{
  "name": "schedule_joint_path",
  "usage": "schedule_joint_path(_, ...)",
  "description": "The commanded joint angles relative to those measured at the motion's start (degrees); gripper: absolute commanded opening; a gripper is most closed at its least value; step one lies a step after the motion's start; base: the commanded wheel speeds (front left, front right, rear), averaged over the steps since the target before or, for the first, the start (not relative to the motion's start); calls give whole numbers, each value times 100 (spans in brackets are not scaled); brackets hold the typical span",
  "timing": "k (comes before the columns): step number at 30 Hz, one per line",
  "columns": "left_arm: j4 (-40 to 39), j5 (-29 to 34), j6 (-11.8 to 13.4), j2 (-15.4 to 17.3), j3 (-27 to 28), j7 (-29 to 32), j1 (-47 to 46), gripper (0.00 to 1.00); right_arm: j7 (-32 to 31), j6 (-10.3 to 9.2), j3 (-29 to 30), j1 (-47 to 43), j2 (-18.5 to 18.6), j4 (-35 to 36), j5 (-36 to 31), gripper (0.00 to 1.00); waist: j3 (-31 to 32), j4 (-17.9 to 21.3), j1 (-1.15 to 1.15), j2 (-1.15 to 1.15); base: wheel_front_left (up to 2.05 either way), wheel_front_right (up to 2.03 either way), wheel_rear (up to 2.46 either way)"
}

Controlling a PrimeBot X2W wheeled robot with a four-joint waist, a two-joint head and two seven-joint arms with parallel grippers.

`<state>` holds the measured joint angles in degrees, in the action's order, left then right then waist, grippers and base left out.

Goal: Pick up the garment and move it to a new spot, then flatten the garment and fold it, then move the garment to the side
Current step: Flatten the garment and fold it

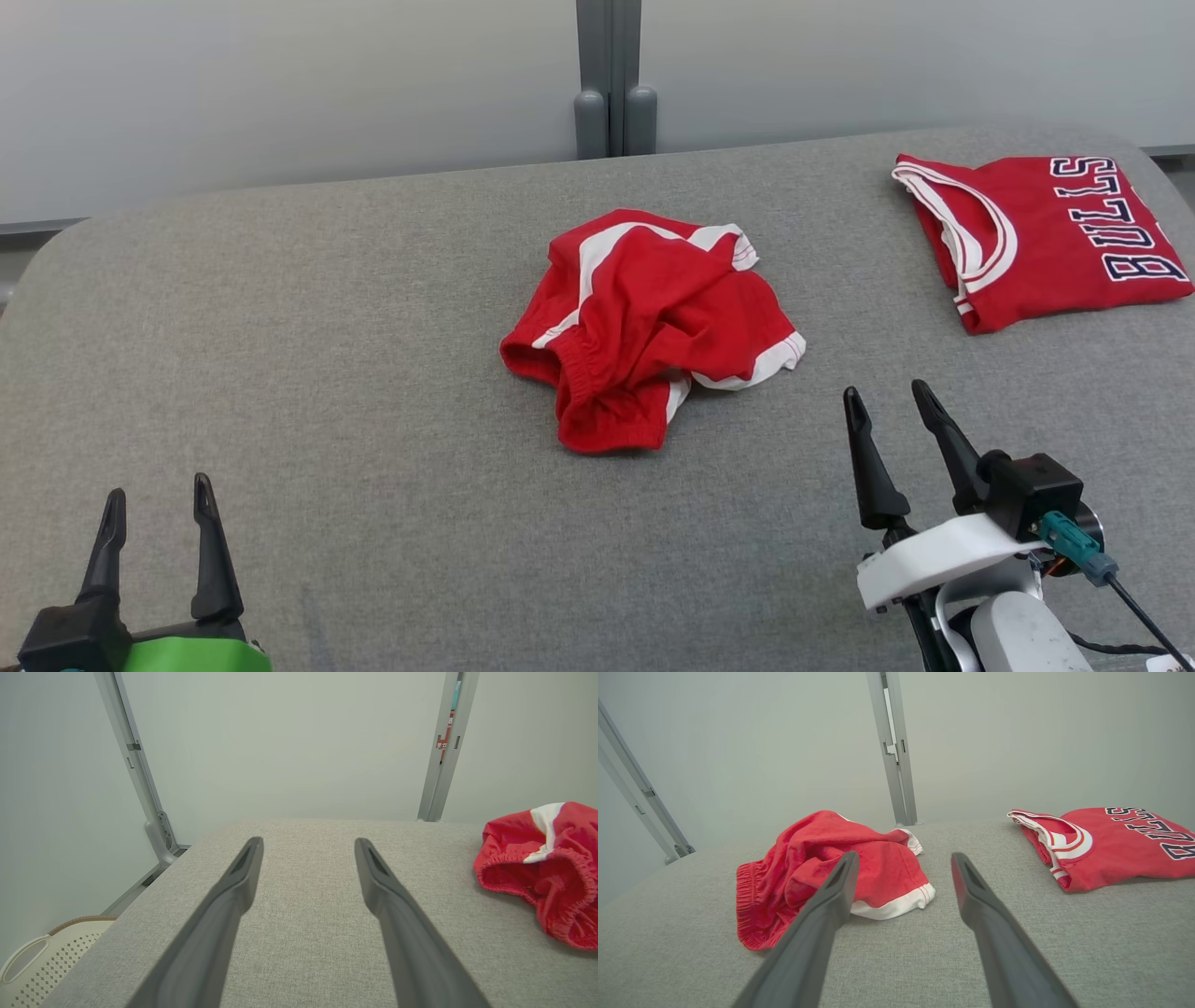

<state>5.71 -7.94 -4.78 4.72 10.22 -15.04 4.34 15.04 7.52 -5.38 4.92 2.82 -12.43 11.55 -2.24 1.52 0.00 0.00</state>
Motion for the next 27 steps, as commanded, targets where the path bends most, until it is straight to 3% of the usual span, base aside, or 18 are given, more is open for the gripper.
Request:
schedule_joint_path(1,11,26,-32,-11,31,-15,-1,100,17,-7,-4,-55,13,-7,42,100,-5,3,0,0,0,0,0)
schedule_joint_path(21,59,181,-171,-105,162,-15,-38,100,17,-7,-14,-81,13,-12,23,100,25,35,0,0,0,0,0)
schedule_joint_path(27,222,331,-234,-59,-306,-16,-342,100,17,-7,-60,7,13,-25,33,100,-40,84,0,0,0,0,0)
